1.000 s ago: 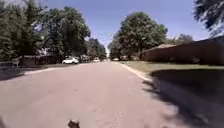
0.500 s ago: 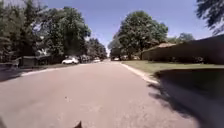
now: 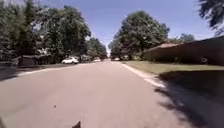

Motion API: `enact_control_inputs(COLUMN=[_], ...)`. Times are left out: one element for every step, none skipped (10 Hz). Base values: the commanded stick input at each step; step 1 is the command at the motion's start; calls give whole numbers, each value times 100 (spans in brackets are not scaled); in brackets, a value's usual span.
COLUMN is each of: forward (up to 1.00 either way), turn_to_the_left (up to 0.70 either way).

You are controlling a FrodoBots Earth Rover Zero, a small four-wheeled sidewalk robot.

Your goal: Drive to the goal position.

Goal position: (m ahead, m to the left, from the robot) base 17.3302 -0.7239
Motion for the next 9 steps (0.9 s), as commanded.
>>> enact_control_inputs(forward=[70,70,70,70,70,70,70,70,70], turn_to_the_left=[0,0,0,0,0,0,0,0,0])
